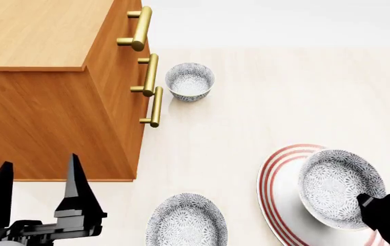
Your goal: Put the bowl in the middle on the plate.
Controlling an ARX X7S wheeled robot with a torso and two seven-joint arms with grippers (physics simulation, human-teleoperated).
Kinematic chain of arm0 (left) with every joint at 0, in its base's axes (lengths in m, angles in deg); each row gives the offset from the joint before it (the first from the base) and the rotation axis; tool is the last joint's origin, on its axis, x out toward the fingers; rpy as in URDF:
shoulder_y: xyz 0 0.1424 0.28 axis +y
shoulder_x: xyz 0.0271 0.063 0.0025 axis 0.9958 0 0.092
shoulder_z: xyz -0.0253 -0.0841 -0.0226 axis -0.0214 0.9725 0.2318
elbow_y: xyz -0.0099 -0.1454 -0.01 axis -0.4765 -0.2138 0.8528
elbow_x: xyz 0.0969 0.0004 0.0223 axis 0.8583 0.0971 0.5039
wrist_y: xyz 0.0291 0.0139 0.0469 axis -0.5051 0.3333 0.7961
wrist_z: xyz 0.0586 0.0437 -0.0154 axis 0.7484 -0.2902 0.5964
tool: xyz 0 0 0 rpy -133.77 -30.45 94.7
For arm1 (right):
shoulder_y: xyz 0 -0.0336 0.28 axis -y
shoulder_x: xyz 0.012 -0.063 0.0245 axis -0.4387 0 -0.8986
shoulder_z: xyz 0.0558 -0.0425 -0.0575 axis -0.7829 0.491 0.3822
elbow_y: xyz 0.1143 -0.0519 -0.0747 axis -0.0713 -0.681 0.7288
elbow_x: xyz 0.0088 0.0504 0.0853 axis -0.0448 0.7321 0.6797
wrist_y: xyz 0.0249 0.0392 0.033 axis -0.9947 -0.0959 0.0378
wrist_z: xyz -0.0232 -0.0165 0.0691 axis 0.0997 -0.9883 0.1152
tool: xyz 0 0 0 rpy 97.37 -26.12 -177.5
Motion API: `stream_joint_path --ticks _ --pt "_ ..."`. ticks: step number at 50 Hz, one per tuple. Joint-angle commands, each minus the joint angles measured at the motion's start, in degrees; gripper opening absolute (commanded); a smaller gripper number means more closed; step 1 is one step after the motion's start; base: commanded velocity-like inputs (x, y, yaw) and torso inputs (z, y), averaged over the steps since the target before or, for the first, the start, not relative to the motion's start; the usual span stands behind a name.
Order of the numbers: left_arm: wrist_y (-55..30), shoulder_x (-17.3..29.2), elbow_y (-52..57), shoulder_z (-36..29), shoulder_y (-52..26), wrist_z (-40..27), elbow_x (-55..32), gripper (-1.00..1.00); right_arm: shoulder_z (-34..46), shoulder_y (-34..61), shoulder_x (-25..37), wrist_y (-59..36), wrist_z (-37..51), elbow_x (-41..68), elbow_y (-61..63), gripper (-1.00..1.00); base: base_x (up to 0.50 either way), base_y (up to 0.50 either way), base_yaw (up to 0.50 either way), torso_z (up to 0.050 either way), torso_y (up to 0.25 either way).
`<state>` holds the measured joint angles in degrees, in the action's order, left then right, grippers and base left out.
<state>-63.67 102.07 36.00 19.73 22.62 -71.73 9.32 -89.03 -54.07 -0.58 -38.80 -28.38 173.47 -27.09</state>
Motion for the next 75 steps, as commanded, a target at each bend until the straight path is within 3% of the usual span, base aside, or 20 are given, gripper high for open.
stream_joint_path --ticks 1,2,3,25,35,46,54,58,59,62,75 --pt "0.2 0.1 -0.1 -0.2 0.0 -0.1 0.1 1.00 0.2 -0.5 -0.1 1.2 -2.2 -0.4 -0.1 -1.00 0.00 0.00 0.00 0.000 0.000" --pt "0.3 0.1 -0.2 -0.3 0.0 0.0 0.1 1.00 0.3 -0.5 -0.1 1.3 -2.1 -0.4 -0.3 -1.00 0.00 0.00 0.00 0.000 0.000" --pt "0.2 0.1 -0.3 -0.3 -0.1 -0.1 0.2 1.00 0.2 -0.5 -0.1 1.3 -1.9 0.0 -0.4 1.00 0.00 0.00 0.00 0.000 0.000" --pt "0.2 0.4 -0.2 -0.7 -0.2 -0.4 0.2 1.00 -1.1 -1.5 0.5 4.5 -3.1 -2.3 1.8 1.00 0.00 0.00 0.00 0.000 0.000" --pt "0.2 0.6 -0.3 -0.5 -0.4 -0.6 -0.5 1.00 -4.7 -0.8 2.4 10.2 -6.6 -9.4 14.7 1.00 0.00 0.00 0.00 0.000 0.000" --pt "0.3 1.0 -0.1 -0.5 -0.2 -0.5 -1.8 1.00 -6.1 -2.4 3.2 17.8 -16.5 -20.4 26.1 1.00 0.00 0.00 0.00 0.000 0.021" --pt "0.7 0.5 -1.6 -2.8 -0.7 0.5 1.1 1.00 -6.7 -10.5 -2.5 34.9 -34.2 -40.4 33.4 1.00 0.00 0.00 0.00 0.000 0.250" --pt "1.3 0.3 -1.9 -3.2 -0.6 0.7 1.6 1.00 -6.9 -13.5 -5.3 41.3 -38.8 -46.4 35.2 1.00 0.00 0.00 0.00 0.000 0.250" --pt "1.8 0.1 -2.4 -3.5 -0.6 1.0 2.2 1.00 -5.7 -14.8 -7.0 47.7 -42.3 -52.7 36.3 1.00 0.00 0.00 0.00 0.000 0.250" --pt "2.3 0.0 -3.3 -3.9 -1.0 1.4 2.5 1.00 -4.8 -16.8 -9.4 54.2 -46.3 -57.7 36.9 1.00 0.00 0.00 0.00 0.000 0.250" --pt "3.2 -0.1 -4.1 -4.0 -1.7 1.7 2.3 1.00 -5.6 -18.8 -19.4 74.6 -58.5 -59.5 36.9 1.00 0.00 0.00 0.00 0.000 0.250"
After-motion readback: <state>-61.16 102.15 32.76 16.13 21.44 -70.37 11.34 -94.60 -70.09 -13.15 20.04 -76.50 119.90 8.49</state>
